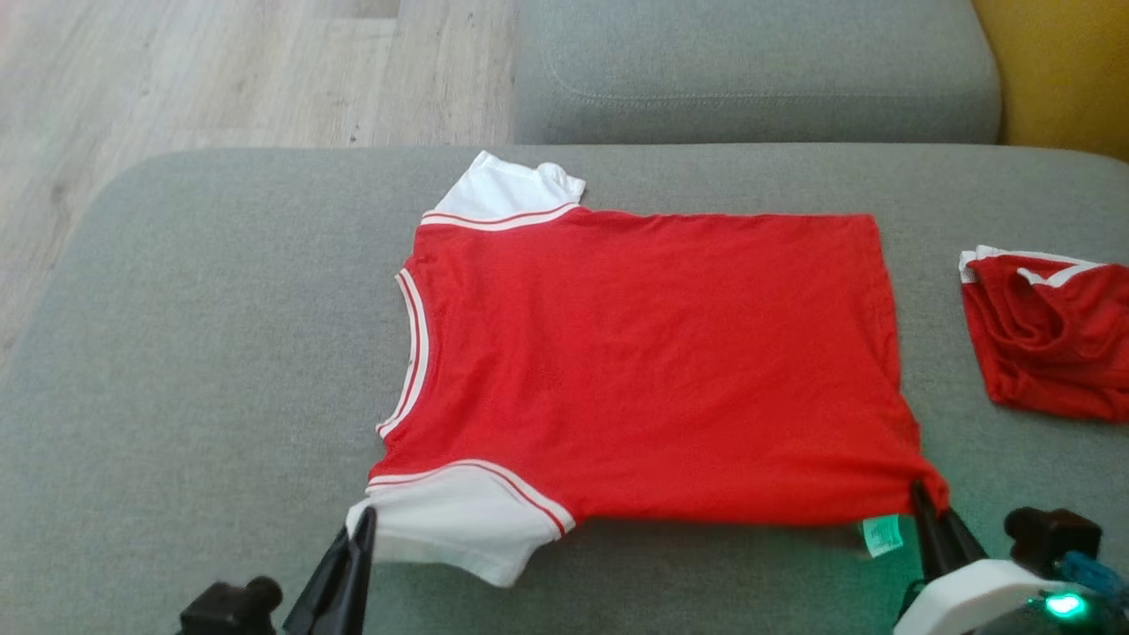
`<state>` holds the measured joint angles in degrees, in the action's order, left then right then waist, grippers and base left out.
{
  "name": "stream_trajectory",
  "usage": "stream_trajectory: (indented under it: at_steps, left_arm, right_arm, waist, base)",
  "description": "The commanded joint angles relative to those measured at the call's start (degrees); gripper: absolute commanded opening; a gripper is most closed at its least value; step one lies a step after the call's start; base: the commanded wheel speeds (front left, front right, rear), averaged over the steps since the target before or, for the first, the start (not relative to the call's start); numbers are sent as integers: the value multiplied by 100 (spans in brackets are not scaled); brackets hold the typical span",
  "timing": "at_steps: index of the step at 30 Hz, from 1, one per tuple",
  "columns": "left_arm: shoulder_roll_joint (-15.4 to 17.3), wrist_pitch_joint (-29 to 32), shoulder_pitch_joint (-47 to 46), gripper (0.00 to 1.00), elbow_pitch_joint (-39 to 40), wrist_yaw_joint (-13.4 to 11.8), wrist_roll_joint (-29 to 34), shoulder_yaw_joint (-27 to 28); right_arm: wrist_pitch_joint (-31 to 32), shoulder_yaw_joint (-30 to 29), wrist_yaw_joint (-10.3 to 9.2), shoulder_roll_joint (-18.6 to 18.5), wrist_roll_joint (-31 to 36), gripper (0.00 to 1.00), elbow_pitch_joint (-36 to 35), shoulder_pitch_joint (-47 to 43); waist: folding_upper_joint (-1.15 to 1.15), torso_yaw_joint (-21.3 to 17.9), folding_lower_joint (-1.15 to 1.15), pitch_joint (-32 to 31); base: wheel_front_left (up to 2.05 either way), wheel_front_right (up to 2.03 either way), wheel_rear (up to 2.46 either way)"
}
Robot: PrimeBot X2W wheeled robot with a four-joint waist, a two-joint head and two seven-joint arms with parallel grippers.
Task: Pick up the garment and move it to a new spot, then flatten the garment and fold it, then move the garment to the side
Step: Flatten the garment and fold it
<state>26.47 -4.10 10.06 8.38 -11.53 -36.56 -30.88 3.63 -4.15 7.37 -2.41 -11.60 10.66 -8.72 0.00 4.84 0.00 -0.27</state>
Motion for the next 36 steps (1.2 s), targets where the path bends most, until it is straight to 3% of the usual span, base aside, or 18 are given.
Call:
stream_trajectory:
  at_steps: [1, 12, 22, 32, 33, 34, 35, 36]
  left_arm:
    - [0, -7, -463, 0, 48, 64, -46, 172]
    - [-162, 158, -1703, 0, -749, 610, 19, 10]
    - [-443, 191, -3402, 0, -2205, 1353, 152, -148]
    - [-828, -203, -4367, 0, -3564, 1625, 132, -145]
    - [-864, -269, -4431, 0, -3675, 1630, 120, -122]
    - [-903, -323, -4485, 0, -3787, 1635, 93, -96]
    - [-944, -393, -4534, 20, -3883, 1641, 56, -58]
    - [-983, -475, -4578, 46, -3968, 1644, 14, -10]
  right_arm:
    - [70, 123, 12, -47, 23, 0, -54, 377]
    - [240, 53, 12, -47, 54, 0, 616, 1282]
    - [425, -44, 12, -47, 322, 0, 1525, 2545]
    - [251, 72, 12, -47, 480, 0, 2452, 3482]
    - [214, 65, 12, -47, 500, 5, 2538, 3563]
    - [177, 63, 12, -47, 511, 31, 2625, 3640]
    - [118, 71, 12, -47, 506, 91, 2695, 3720]
    - [52, 72, 12, -47, 504, 100, 2762, 3798]
  waist:
    - [0, 7, 0, 64]
    - [0, 10, 0, 385]
    - [0, -102, 0, 733]
    - [0, -222, 0, 1061]
    - [0, -231, 0, 1085]
    - [0, -240, 0, 1105]
    - [0, -251, 0, 1126]
    - [0, -261, 0, 1145]
  base:
    - [0, 0, 0]
    - [0, 0, 0]
    - [0, 0, 0]
    - [0, 0, 0]
    - [0, 0, 0]
    - [0, 0, 0]
    - [0, 0, 0]
    - [0, 0, 0]
